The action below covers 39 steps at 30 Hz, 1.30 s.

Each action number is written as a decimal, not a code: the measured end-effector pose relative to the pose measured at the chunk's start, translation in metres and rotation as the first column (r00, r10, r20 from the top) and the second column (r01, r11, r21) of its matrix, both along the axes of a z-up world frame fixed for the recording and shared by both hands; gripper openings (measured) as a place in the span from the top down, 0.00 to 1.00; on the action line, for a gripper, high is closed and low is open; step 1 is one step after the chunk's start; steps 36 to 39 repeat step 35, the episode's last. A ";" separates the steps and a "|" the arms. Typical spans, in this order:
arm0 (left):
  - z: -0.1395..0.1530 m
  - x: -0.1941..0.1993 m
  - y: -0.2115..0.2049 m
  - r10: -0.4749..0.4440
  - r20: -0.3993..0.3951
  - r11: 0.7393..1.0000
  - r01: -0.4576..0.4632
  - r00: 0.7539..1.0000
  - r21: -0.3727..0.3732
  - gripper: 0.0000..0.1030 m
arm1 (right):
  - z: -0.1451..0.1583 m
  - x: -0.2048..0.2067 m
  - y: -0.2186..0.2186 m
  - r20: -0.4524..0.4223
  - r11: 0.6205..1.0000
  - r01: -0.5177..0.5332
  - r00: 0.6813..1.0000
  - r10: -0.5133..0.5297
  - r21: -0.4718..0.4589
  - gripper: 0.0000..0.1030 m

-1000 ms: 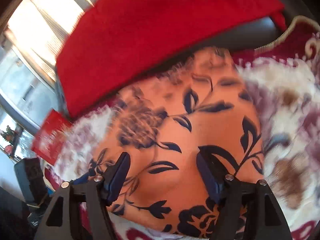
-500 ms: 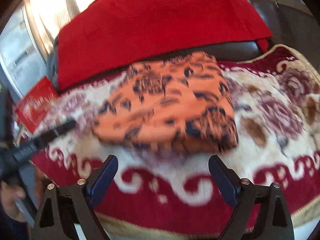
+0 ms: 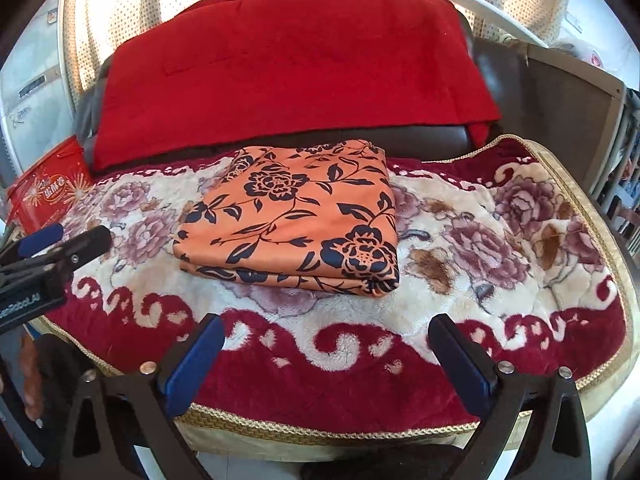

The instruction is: Fold small clothes

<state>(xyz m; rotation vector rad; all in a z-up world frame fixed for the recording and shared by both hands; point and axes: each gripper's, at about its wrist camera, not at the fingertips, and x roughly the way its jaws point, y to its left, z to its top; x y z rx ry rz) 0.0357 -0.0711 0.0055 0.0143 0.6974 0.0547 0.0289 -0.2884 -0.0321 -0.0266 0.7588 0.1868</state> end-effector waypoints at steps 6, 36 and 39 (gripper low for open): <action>0.011 -0.008 -0.011 -0.012 0.023 1.000 0.012 1.000 -0.005 0.00 | 0.007 -0.007 -0.005 0.026 0.999 0.036 0.999 -0.036 -0.004 0.00; 0.024 0.024 -0.037 -0.047 0.082 0.999 0.047 0.996 -0.005 0.00 | 0.023 0.045 -0.014 0.044 0.993 0.114 0.992 -0.114 0.005 0.00; 0.024 0.024 -0.037 -0.047 0.082 0.999 0.047 0.996 -0.005 0.00 | 0.023 0.045 -0.014 0.044 0.993 0.114 0.992 -0.114 0.005 0.00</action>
